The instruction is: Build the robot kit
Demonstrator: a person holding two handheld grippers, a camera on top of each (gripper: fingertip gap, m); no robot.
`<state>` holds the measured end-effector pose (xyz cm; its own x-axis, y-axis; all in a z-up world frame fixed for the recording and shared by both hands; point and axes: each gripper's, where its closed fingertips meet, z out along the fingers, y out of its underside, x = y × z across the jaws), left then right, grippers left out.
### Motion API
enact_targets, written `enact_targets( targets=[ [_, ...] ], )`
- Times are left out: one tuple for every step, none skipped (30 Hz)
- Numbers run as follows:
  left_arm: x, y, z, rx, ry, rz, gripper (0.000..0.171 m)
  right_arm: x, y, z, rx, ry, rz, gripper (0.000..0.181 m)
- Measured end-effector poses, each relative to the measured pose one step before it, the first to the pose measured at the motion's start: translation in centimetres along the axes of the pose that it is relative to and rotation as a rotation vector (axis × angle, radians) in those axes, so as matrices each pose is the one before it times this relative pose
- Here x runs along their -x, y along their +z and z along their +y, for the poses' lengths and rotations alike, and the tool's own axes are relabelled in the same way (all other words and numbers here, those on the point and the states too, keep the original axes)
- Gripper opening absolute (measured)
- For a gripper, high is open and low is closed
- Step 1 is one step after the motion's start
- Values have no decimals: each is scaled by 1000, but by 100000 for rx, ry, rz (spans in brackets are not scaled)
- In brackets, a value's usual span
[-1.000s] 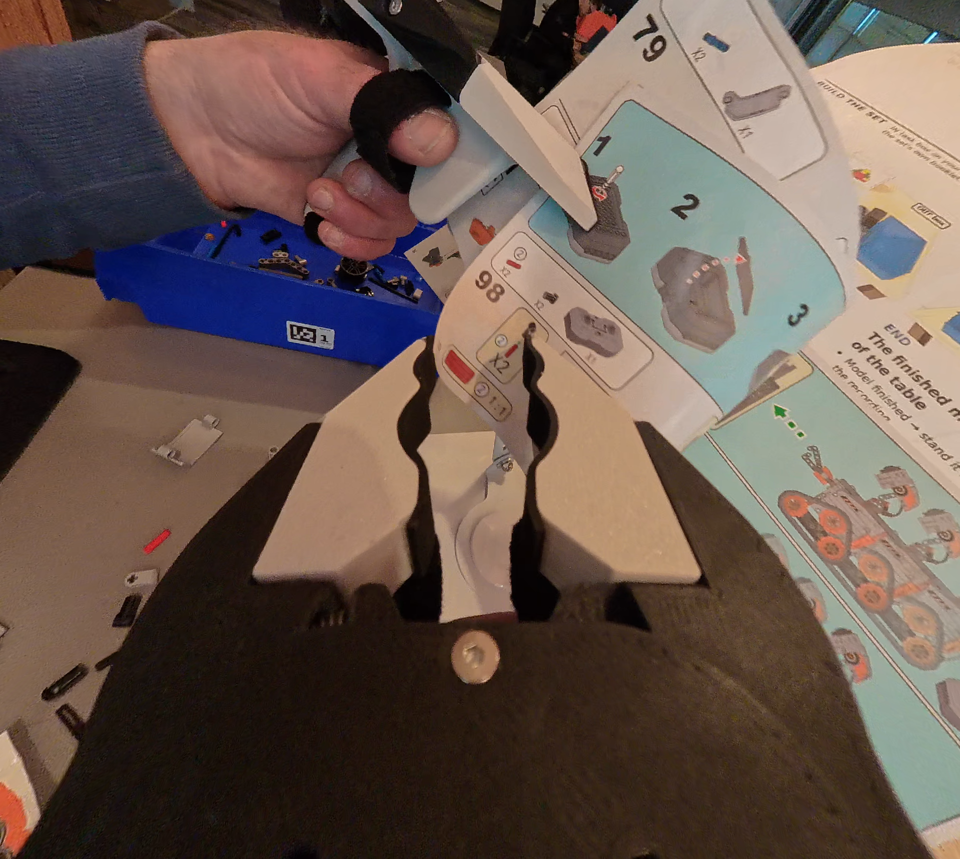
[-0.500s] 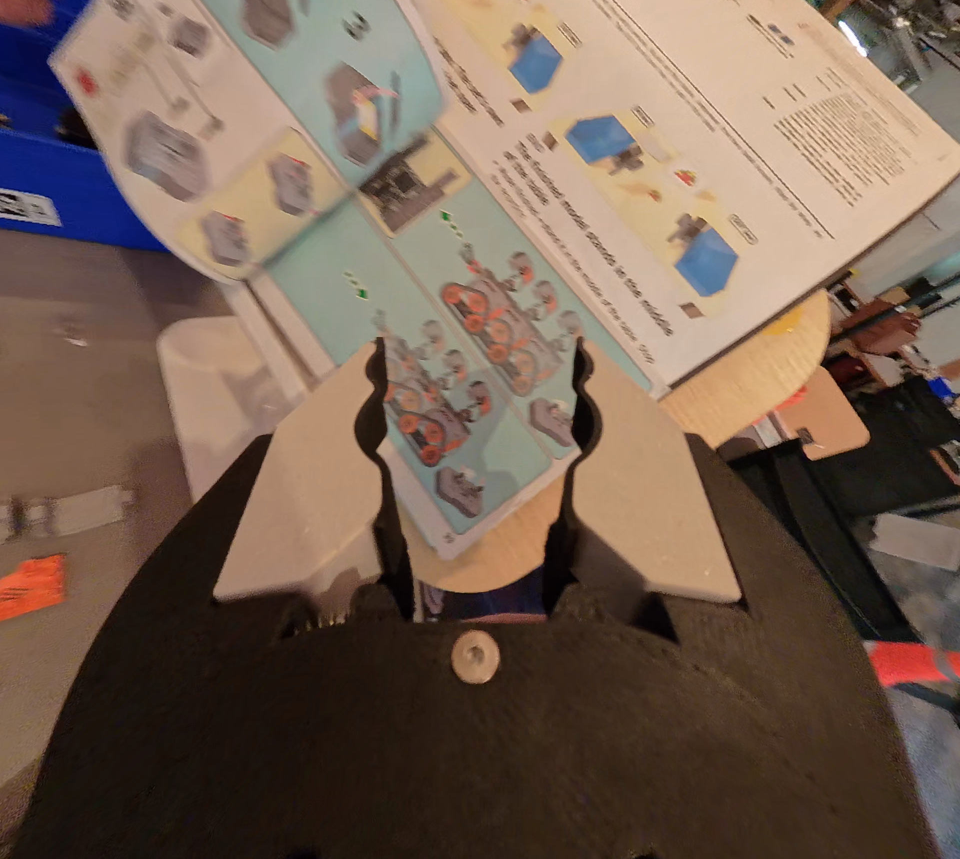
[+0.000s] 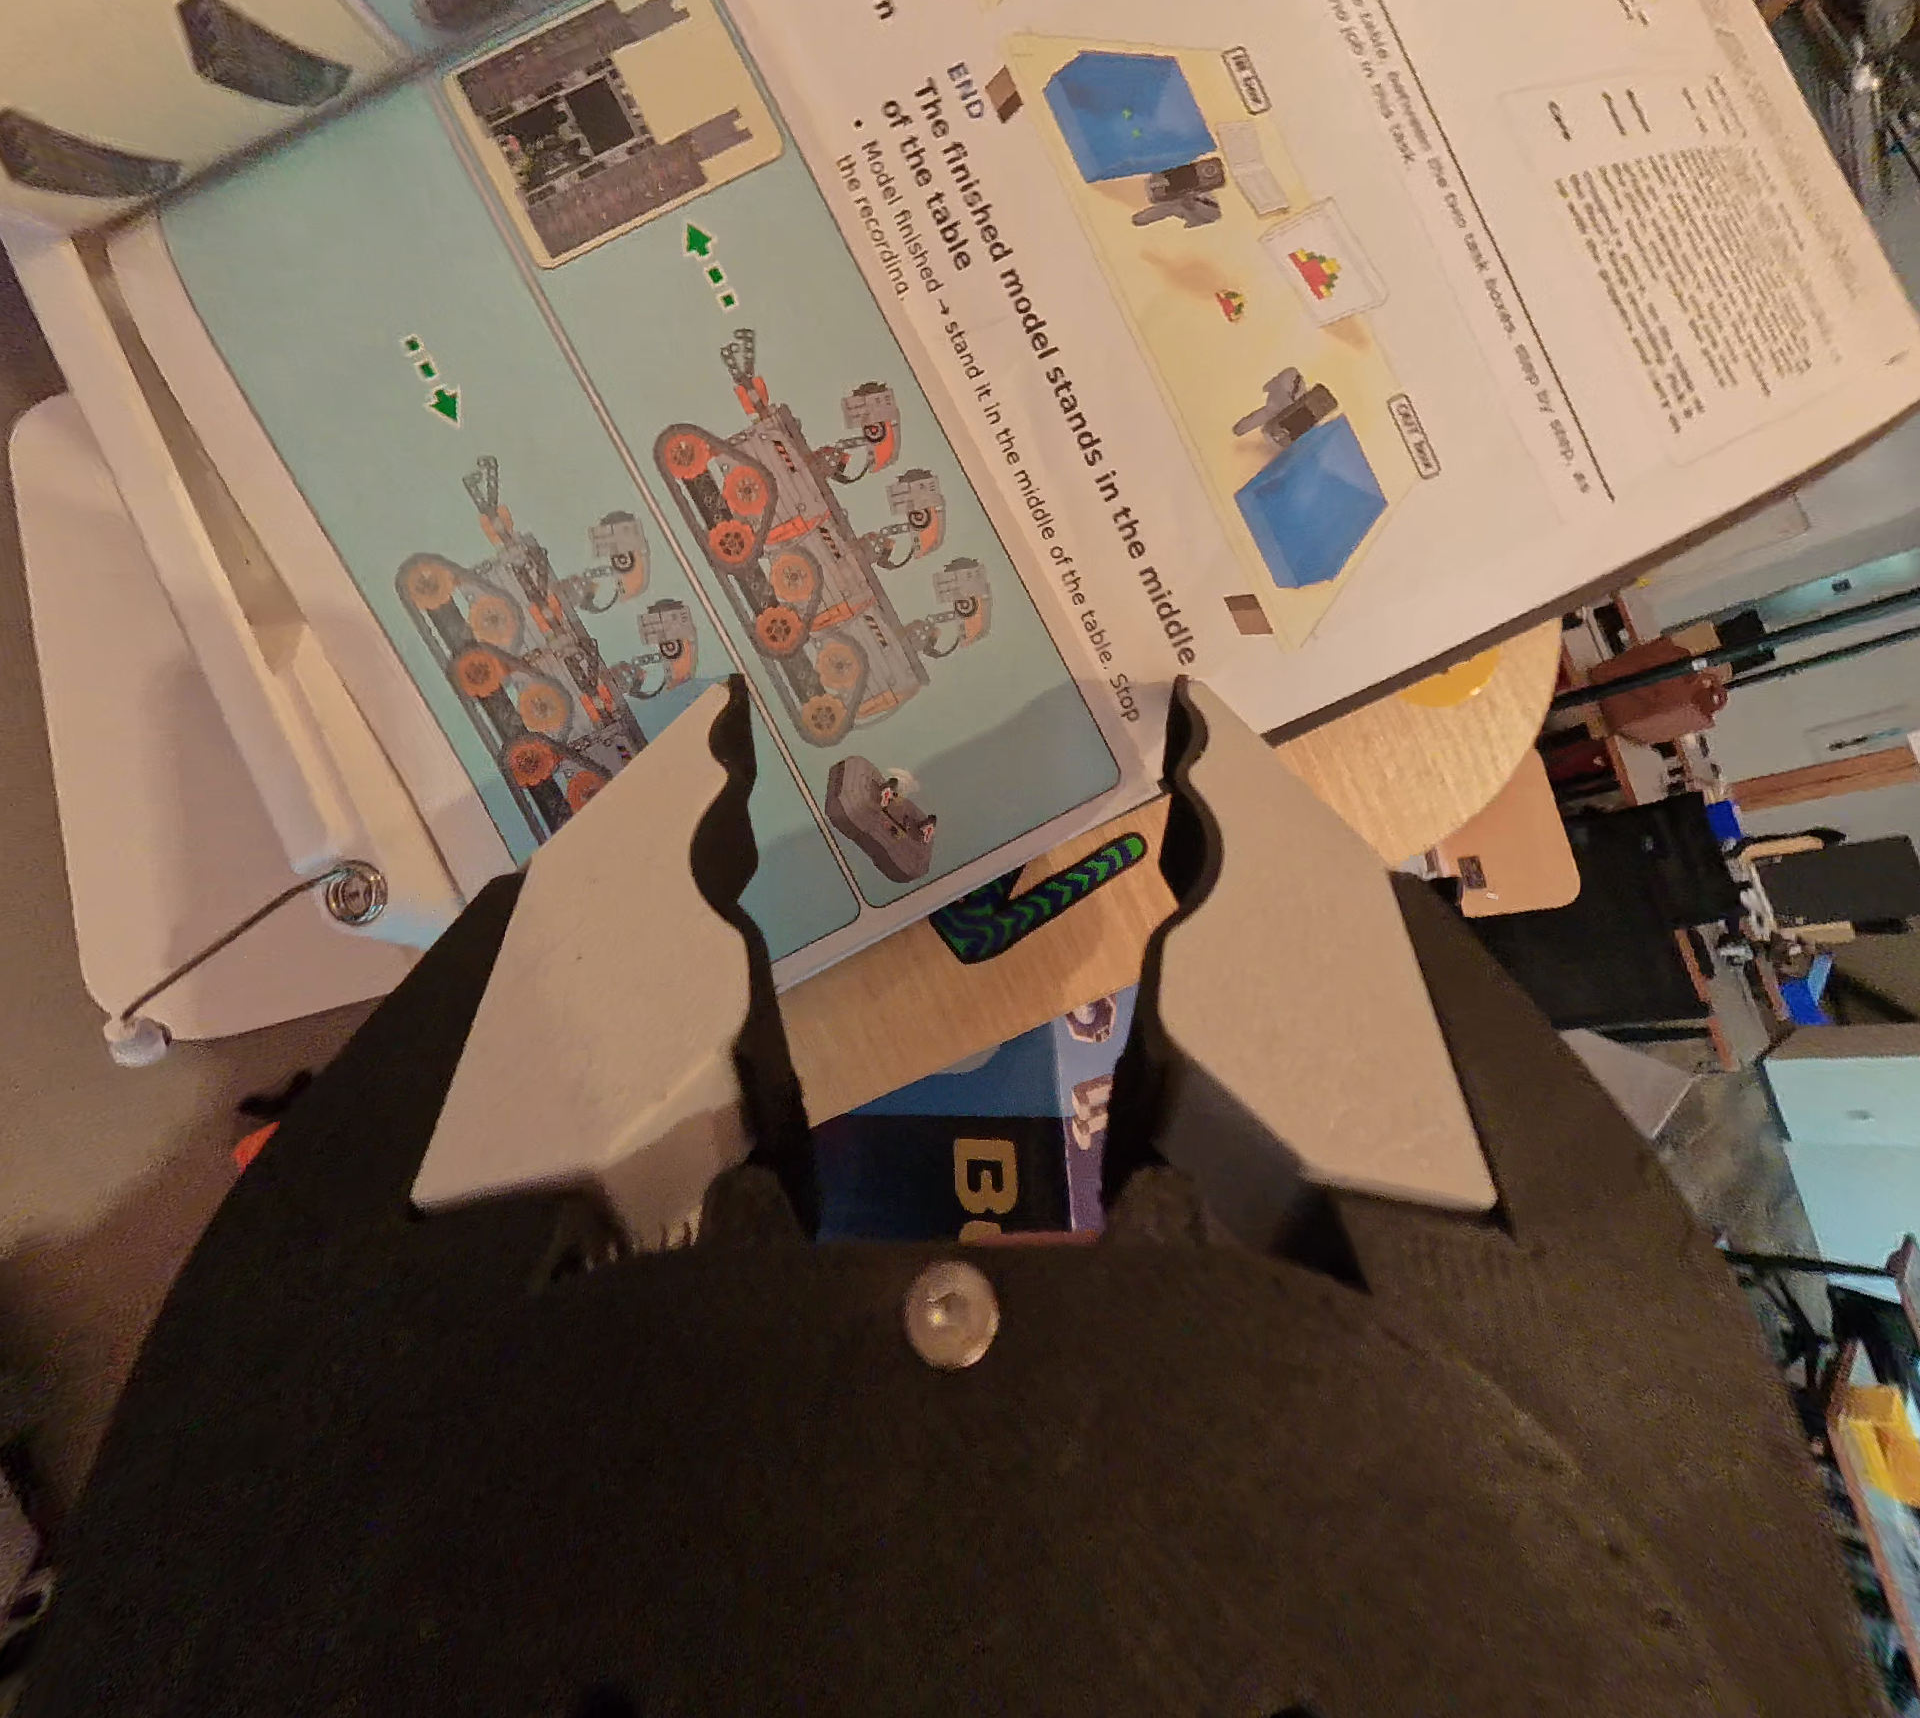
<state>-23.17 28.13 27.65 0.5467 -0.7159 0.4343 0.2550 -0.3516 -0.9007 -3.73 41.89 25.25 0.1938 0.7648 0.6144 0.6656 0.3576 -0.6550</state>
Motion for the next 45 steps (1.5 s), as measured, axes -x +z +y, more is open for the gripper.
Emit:
enact_targets(
  targets=[
    [92,-173,2,15,178,-530,0,227,46,22,-151,-1150,-1776,72],
    [77,-134,4,-57,37,-356,0,203,9,-7,494,-1311,-1421,66],
    [102,-117,26,-87,22,-435,0,23,-36,-2,951,-3110,558,64],
    [104,-68,73,112,-44,-293,0,16,-27,-50,203,-2351,634,62],
    [117,-53,79,159,-197,-277,0,12,23,17,123,680,-446,62],
    [97,-55,76,23,-291,-248,0,-70,-33,27,166,1211,-693,60],
    [77,-63,46,-134,-193,-264,0,-320,-130,-20,-291,-314,1098,52],
    [16,-74,61,-96,-73,-83,0,-273,-113,33,10,-977,1030,46],
    [9,-98,36,-143,19,-189,0,-186,-80,75,351,-449,445,42],
    [54,-138,4,-304,62,-504,0,-105,-50,46,372,-767,517,39],
    [63,-122,8,-240,135,-466,0,-118,-47,-19,79,-1922,1420,37],
    [70,-74,49,-47,59,-286,0,-125,-36,-26,109,-2649,1877,34],
    [121,-37,58,104,-36,-532,0,-214,-59,-11,279,-2636,2608,29],
    [122,-3,64,207,-17,-413,0,-97,-40,-34,88,-2943,2167,27],
    [70,10,38,115,-117,-74,0,-145,-60,-6,-13,-3009,2539,23],
    [20,-21,-22,-54,-92,26,0,-156,-73,46,223,-1909,1990,19],
    [54,-13,-20,47,72,-282,0,-181,-127,27,149,-622,1240,14],
    [23,19,-40,110,199,-237,0,-218,-166,-52,-553,-103,800,9],
    [-26,56,-61,65,131,109,0,-188,-168,-116,-775,220,134,5],
    [-16,66,-63,210,174,51,0,-174,-243,-277,-1652,50,-113,0],
    [10,42,-64,172,340,-274,0,-34,-242,-233,-1406,542,-988,0],
    [-4,50,-53,167,358,-177,0,40,-141,-17,61,509,-1213,0],
    [-55,61,-46,31,125,168,0,15,-154,-75,-236,-740,-300,0],
    [-31,68,-21,37,33,88,0,-26,-220,-259,-1254,-1183,460,0],
    [-14,38,11,190,217,-87,0,143,-168,-204,-868,566,-768,0],
    [9,24,14,95,231,-150,0,192,-100,-140,-715,1909,-1599,1],
    [-10,17,3,-35,-20,95,0,161,-24,-50,-523,2762,-1733,8],
    [-12,11,6,-60,-124,130,0,198,0,-48,-766,2856,-1933,12],
    [40,-5,-7,-34,45,-225,0,163,83,96,102,2259,-1496,17],
    [24,-1,-8,-81,40,-198,0,95,144,253,1086,1127,-737,23],
    [-44,11,-4,-133,-64,220,0,119,197,322,1411,555,-559,28],
    [-69,34,4,-130,-19,295,0,79,151,137,463,655,-95,28],
    [-44,10,24,-65,223,91,0,-90,65,22,62,1108,1034,26],
    [5,8,86,172,134,-83,0,-45,31,40,511,1402,537,26],
    [38,-10,107,182,-176,-94,0,-160,-17,5,241,1825,702,23],
    [80,-14,102,94,-377,-80,0,-313,-50,-68,-449,1765,1619,17],
    [67,-33,84,87,-199,-136,0,31,31,31,-53,1000,-610,16],
    [66,-74,14,-46,46,-380,0,87,-7,-61,-298,-895,-406,15],
    [37,-110,-64,-265,133,-370,0,-106,-119,-132,-617,-3069,1905,12],
    [15,-99,-68,-153,51,-140,0,48,-52,30,608,-2694,1158,15],
    [42,-80,-53,81,202,-344,0,129,-21,82,1133,-3768,1752,21],
    [53,-20,-10,341,352,-337,0,184,-55,13,1014,-7072,3357,25],
    [5,8,-3,256,233,-28,0,144,-10,39,1639,-7972,3988,25],
    [12,2,-15,139,104,-25,0,119,49,132,2003,-5621,3232,25],
    [-4,4,-29,12,97,34,0,282,68,85,967,-1183,116,27]
  ],
)
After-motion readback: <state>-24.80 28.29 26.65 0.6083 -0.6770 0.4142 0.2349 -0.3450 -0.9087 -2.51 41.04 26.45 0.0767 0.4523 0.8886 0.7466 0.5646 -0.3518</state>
